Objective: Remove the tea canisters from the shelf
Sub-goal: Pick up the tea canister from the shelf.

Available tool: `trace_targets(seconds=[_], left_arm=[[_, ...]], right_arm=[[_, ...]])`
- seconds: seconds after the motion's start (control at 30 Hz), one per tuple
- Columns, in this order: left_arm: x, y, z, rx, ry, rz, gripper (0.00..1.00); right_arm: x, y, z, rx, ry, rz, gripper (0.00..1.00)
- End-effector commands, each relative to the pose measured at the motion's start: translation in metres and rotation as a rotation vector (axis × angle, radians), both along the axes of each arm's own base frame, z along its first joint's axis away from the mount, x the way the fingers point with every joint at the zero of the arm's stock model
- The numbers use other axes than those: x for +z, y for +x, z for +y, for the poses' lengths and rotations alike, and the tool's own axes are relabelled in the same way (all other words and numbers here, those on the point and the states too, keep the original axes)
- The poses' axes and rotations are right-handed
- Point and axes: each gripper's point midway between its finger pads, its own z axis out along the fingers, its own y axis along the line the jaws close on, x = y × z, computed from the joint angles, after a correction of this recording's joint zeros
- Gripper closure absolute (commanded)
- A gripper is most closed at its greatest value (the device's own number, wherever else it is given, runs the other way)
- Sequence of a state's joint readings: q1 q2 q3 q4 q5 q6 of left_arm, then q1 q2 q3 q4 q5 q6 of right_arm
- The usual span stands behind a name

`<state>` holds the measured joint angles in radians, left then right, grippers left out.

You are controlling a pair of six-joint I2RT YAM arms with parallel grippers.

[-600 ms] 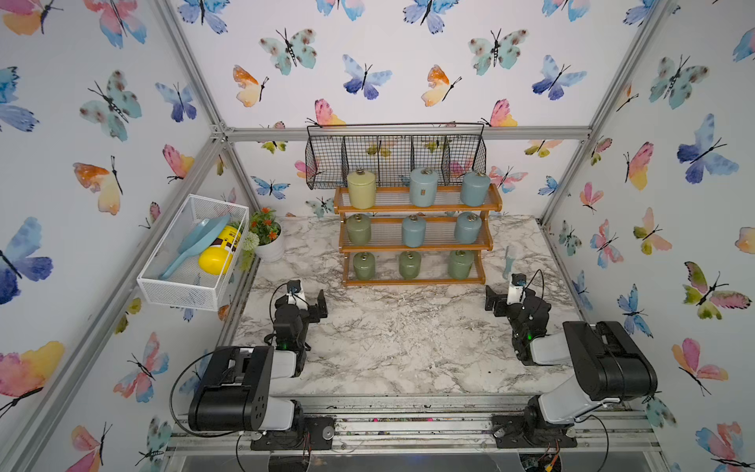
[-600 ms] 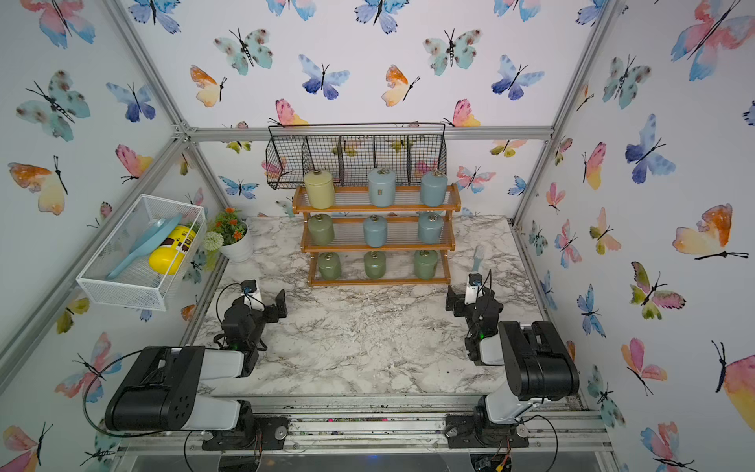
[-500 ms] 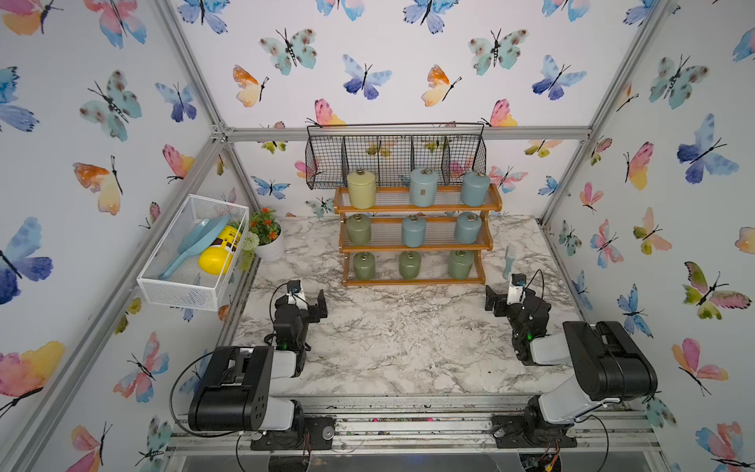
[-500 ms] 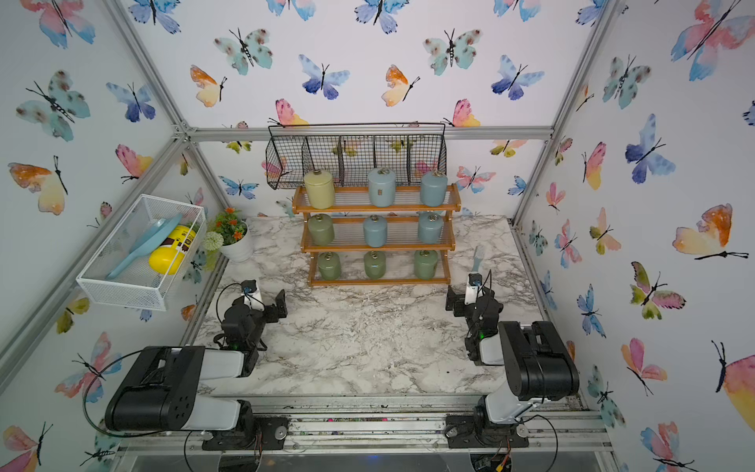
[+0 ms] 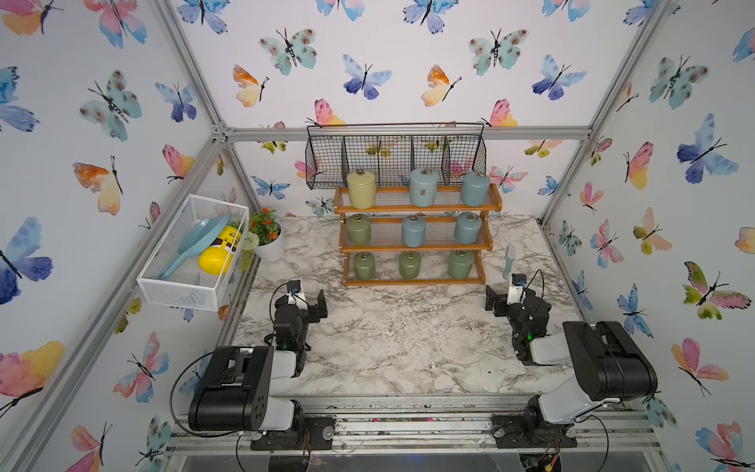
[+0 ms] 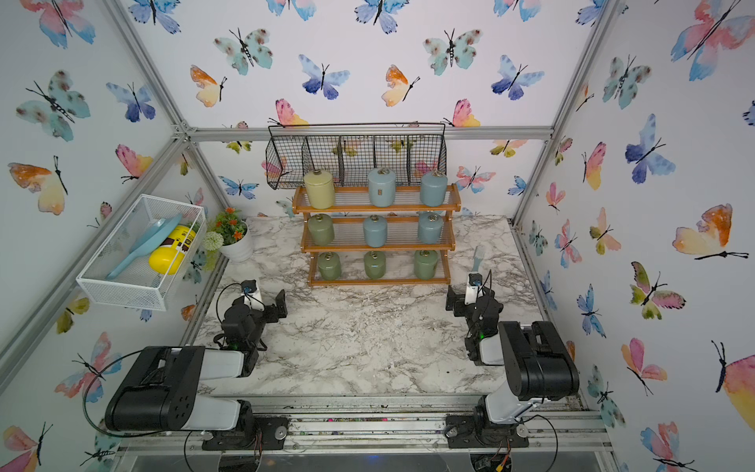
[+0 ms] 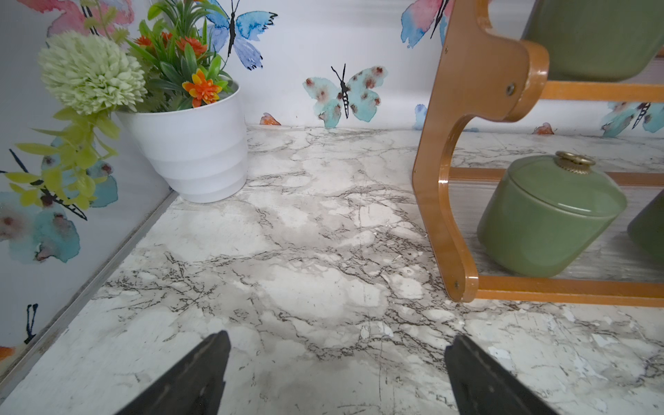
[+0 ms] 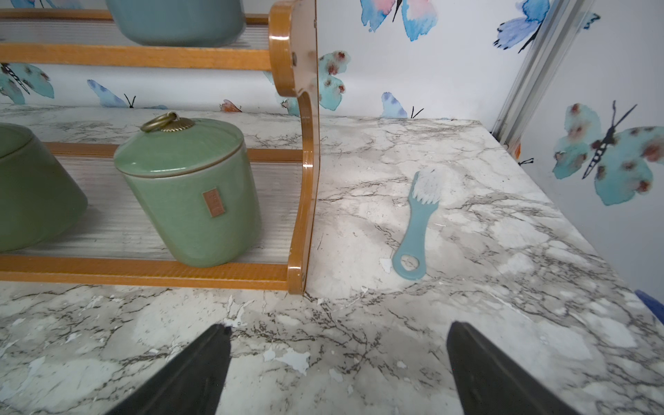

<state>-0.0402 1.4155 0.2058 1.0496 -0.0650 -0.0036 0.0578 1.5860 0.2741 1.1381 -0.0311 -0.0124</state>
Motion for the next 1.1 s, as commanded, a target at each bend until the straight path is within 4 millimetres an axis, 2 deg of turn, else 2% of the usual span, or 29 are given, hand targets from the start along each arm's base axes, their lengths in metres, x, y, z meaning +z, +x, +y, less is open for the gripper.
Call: trace_targets(seconds=[0.0, 0.27, 0.4, 0.5, 0.57, 0.67, 0.77, 0.87, 1.07], left_arm=[[0.009, 0.004, 0.000, -0.001, -0.004, -0.030, 0.02], [0.010, 0.003, 0.000, -0.002, -0.002, -0.032, 0.02], [0.028, 0.003, -0.002, -0.007, 0.001, -0.054, 0.02], [0.032, 0.007, -0.004, -0.003, -0.049, 0.085, 0.02], [0.039, 0.003, -0.018, -0.064, -0.066, 0.124, 0.02], [0.051, -0.009, -0.042, -0.150, -0.073, 0.117, 0.02], [0.059, -0.023, -0.059, -0.198, -0.081, 0.097, 0.02], [0.065, -0.034, -0.071, -0.231, -0.099, 0.089, 0.02], [0.070, -0.045, -0.084, -0.255, -0.147, 0.107, 0.02]], right_arm=[[0.008, 0.004, -0.003, -0.015, 0.000, -0.027, 0.00], [0.008, 0.002, -0.004, -0.018, 0.001, -0.031, 0.00], [0.024, 0.000, -0.010, -0.055, 0.005, -0.066, 0.00], [0.036, 0.006, -0.008, -0.049, 0.014, 0.003, 0.00], [0.054, 0.007, -0.001, -0.014, 0.024, 0.031, 0.00], [0.087, 0.012, -0.002, -0.029, 0.049, 0.049, 0.00], [0.118, 0.021, 0.010, 0.043, 0.037, 0.093, 0.00], [0.151, 0.030, 0.026, 0.137, 0.049, 0.093, 0.00], [0.219, 0.048, 0.042, 0.216, 0.104, 0.036, 0.00]])
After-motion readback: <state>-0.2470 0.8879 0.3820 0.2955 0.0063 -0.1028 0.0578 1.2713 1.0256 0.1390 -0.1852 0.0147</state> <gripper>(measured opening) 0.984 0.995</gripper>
